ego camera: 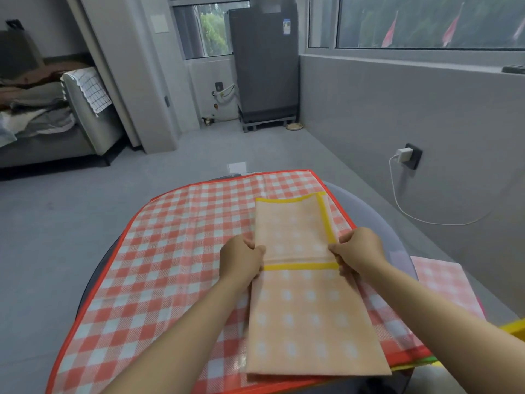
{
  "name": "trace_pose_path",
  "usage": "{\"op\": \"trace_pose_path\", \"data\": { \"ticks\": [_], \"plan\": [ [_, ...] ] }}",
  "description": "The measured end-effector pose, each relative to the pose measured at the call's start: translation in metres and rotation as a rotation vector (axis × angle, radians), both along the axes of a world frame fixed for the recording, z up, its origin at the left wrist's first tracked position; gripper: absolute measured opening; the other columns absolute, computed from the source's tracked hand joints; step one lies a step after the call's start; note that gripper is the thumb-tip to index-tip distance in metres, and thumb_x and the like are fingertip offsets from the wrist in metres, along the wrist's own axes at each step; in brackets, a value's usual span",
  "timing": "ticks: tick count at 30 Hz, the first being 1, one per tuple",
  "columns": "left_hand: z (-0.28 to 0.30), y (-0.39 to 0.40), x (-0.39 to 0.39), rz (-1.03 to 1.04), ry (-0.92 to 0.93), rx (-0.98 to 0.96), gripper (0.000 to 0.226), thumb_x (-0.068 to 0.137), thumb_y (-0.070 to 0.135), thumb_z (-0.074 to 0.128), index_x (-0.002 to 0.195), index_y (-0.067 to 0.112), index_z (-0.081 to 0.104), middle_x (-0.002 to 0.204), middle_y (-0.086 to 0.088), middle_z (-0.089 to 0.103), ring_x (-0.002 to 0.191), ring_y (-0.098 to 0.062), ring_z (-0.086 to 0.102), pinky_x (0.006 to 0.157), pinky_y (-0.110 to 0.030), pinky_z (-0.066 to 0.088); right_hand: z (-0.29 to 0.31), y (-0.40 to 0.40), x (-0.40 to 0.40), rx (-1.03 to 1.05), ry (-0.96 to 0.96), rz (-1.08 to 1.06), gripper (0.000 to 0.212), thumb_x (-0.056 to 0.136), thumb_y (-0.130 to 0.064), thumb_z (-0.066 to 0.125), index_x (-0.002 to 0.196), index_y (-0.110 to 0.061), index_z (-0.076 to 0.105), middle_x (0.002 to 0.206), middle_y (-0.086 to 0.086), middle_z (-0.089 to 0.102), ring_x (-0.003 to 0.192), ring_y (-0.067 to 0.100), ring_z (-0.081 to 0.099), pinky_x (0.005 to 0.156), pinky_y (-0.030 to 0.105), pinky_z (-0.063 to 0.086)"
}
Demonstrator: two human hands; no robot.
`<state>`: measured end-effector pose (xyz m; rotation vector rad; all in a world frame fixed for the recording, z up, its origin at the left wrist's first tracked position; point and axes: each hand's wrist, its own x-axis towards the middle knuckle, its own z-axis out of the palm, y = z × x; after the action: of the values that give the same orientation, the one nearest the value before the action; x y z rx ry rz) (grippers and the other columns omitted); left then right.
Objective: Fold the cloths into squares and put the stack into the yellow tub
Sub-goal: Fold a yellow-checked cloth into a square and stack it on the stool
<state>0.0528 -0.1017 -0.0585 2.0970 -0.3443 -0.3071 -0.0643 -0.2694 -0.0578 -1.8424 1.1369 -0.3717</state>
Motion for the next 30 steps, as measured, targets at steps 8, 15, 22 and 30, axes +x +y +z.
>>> {"op": "trace_pose_path", "data": {
  "ticks": [8, 15, 22, 30],
  "plan": [
    [-0.003, 0.007, -0.002, 0.052, 0.154, -0.205, 0.016, 0.093, 0.022, 0.058, 0.084, 0.008, 0.061, 0.067, -0.004, 0.063, 0.049, -0.011, 0.054, 0.051, -0.019, 0.049, 0.002, -0.001, -0.014, 0.355, -0.289, -0.081, 0.012, 0.084, -0.007, 0.067, 0.077, -0.005, 0.058, 0.063, 0.015, 0.059, 0.044, 0.022, 0.051, 0.047, 0.029, 0.048],
    [0.001, 0.017, 0.0, -0.001, 0.298, -0.333, 0.019, 0.094, 0.025, 0.057, 0.083, 0.01, 0.061, 0.071, -0.003, 0.063, 0.051, -0.012, 0.059, 0.066, -0.028, 0.051, 0.01, -0.003, -0.029, 0.458, -0.359, 0.007, 0.015, 0.088, -0.016, 0.063, 0.085, -0.001, 0.063, 0.072, 0.013, 0.065, 0.048, 0.017, 0.06, 0.045, 0.022, 0.052],
    [0.005, 0.029, -0.001, -0.015, 0.39, -0.434, 0.036, 0.097, 0.033, 0.048, 0.086, 0.001, 0.062, 0.081, -0.014, 0.067, 0.069, -0.023, 0.063, 0.079, -0.035, 0.055, 0.005, -0.01, -0.038, 0.543, -0.429, 0.062, 0.031, 0.093, -0.027, 0.054, 0.09, 0.003, 0.065, 0.087, 0.015, 0.066, 0.07, 0.022, 0.064, 0.066, 0.028, 0.054],
    [0.007, 0.044, -0.01, -0.112, 0.302, -0.318, 0.038, 0.096, 0.033, 0.05, 0.073, 0.005, 0.064, 0.069, -0.005, 0.066, 0.056, -0.009, 0.064, 0.056, -0.018, 0.048, 0.003, -0.01, -0.045, 0.457, -0.35, 0.183, 0.02, 0.084, -0.015, 0.065, 0.092, 0.003, 0.07, 0.097, 0.019, 0.07, 0.09, 0.032, 0.067, 0.085, 0.038, 0.055]
  ]
}}
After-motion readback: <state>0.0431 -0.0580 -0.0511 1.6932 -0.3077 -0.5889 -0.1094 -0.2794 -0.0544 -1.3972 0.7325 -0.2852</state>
